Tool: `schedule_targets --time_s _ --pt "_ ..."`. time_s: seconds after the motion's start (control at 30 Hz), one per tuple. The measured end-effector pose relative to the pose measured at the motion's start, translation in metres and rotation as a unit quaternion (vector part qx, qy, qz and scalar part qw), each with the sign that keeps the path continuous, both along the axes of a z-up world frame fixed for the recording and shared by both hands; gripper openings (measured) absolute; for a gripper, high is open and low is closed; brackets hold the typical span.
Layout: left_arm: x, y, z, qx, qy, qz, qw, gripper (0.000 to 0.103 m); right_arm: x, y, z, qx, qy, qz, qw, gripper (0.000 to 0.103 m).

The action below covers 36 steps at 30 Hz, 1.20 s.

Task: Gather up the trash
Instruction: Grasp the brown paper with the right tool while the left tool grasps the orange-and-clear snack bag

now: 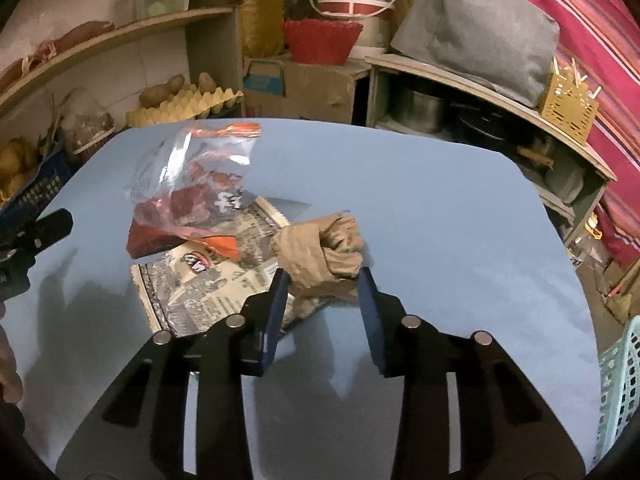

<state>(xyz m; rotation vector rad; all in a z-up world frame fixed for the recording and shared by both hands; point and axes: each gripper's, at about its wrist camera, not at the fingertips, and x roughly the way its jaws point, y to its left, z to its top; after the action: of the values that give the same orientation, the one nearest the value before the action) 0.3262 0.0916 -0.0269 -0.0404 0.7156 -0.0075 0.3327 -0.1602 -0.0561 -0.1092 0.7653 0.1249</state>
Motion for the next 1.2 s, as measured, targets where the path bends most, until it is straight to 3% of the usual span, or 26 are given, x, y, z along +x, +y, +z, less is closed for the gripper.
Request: schedule_targets --time_s 0.1,0.2,0.23,0.27,0.53,0.6,0.63,0.67,0.77,1.0,1.07,1.2 --pt "0.0 -0.01 -0.001 -0.018 0.007 -0.015 0.9997 0.097 -0.003 -0.012 0.003 0.011 -0.001 -0.005 1.0 0.036" --pt "-0.002 -0.025 0.0 -0.005 0.004 -0.028 0.9996 0.097 -0.008 -0.025 0.007 0.02 -0.003 -0.013 1.0 0.035" --pt "-0.004 -0.029 0.0 0.0 0.001 -0.031 0.9995 0.097 -0.01 -0.029 0.008 0.02 -0.005 -0.015 1.0 0.024" --pt "-0.004 -0.033 0.001 0.004 -0.003 -0.033 0.9994 0.097 -0.012 -0.033 0.009 0.018 -0.006 -0.018 1.0 0.021" --pt "0.006 -0.067 0.007 0.007 -0.019 -0.05 0.9986 0.097 -0.022 -0.07 0.016 0.027 -0.006 -0.041 0.999 0.017" --pt "0.009 -0.072 0.008 0.0 -0.019 -0.052 0.9985 0.097 -0.024 -0.075 0.017 0.033 -0.009 -0.044 0.998 0.042" --pt "0.012 -0.074 0.008 -0.004 -0.019 -0.053 0.9984 0.097 -0.025 -0.077 0.019 0.037 -0.017 -0.046 0.998 0.065" --pt "0.012 -0.077 0.008 -0.006 -0.019 -0.052 0.9985 0.097 -0.024 -0.076 0.022 0.039 -0.029 -0.047 0.998 0.072" --pt "0.017 -0.076 0.009 -0.009 -0.018 -0.045 0.9988 0.097 -0.017 -0.071 0.021 0.04 -0.031 -0.042 0.998 0.072" --pt "0.015 -0.058 0.019 0.031 -0.036 -0.02 0.9987 0.097 0.02 -0.045 -0.001 0.033 -0.004 -0.029 0.999 0.071" --pt "0.019 -0.052 0.018 0.031 -0.033 -0.017 0.9988 0.097 0.031 -0.042 -0.009 0.032 0.017 -0.026 0.999 0.046" --pt "0.029 -0.048 0.014 0.024 -0.027 -0.013 0.9993 0.097 0.035 -0.048 -0.007 0.043 0.013 -0.022 0.999 0.045"
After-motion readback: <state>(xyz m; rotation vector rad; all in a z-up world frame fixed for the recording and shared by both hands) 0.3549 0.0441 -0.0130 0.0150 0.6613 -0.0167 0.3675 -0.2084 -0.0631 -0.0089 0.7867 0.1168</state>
